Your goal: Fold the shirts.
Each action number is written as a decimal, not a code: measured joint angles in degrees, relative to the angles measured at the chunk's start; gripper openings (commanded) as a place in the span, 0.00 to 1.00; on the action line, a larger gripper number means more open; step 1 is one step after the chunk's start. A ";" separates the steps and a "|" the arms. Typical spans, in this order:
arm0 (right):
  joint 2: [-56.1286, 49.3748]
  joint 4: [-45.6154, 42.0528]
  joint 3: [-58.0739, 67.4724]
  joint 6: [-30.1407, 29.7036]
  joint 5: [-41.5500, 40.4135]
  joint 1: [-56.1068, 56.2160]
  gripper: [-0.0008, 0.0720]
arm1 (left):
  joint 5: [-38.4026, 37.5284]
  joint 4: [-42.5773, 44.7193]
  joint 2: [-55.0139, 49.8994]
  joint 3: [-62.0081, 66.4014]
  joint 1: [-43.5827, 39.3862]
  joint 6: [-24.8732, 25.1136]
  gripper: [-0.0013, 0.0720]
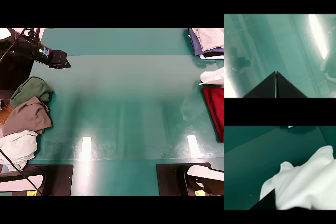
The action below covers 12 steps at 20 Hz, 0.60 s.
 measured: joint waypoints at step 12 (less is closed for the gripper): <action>2.12 -19.04 1.68 11.61 19.30 -9.92 0.78 | -0.02 0.00 -0.02 0.00 -0.07 1.01 0.05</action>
